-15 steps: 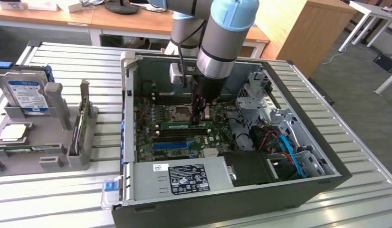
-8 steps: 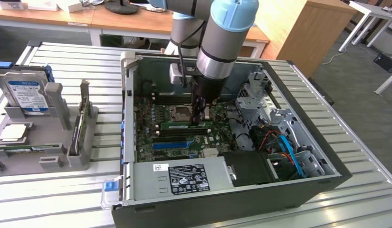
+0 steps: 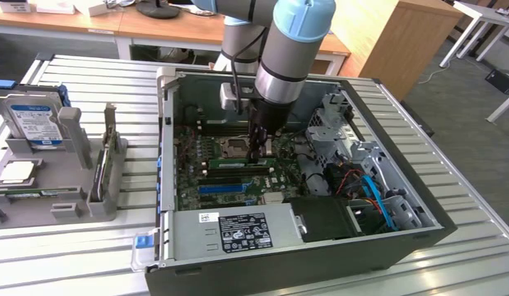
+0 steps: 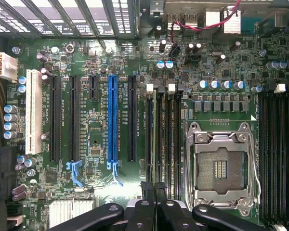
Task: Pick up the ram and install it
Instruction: 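Insert the ram into the slot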
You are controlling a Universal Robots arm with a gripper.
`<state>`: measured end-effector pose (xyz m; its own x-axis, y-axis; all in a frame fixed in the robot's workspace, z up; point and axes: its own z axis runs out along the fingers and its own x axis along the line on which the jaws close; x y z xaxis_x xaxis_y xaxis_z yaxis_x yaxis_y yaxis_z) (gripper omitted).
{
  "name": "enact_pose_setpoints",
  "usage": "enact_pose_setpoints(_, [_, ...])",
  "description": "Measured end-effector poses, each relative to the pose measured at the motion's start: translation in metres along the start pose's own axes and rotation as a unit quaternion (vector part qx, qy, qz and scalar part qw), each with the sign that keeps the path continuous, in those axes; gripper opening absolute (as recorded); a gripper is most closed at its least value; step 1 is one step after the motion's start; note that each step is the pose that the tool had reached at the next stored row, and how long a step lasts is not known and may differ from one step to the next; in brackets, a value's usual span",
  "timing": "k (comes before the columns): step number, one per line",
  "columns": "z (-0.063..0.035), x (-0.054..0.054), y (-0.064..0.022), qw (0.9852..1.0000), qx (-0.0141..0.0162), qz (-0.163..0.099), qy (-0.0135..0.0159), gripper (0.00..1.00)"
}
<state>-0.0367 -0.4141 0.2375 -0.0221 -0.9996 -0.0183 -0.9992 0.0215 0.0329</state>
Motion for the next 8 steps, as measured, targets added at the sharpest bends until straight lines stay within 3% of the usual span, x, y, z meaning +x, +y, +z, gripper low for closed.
enact_pose_setpoints(8, [0.0, 0.0014, 0.0, 1.0, 0.0, 0.0, 0.0, 0.12])
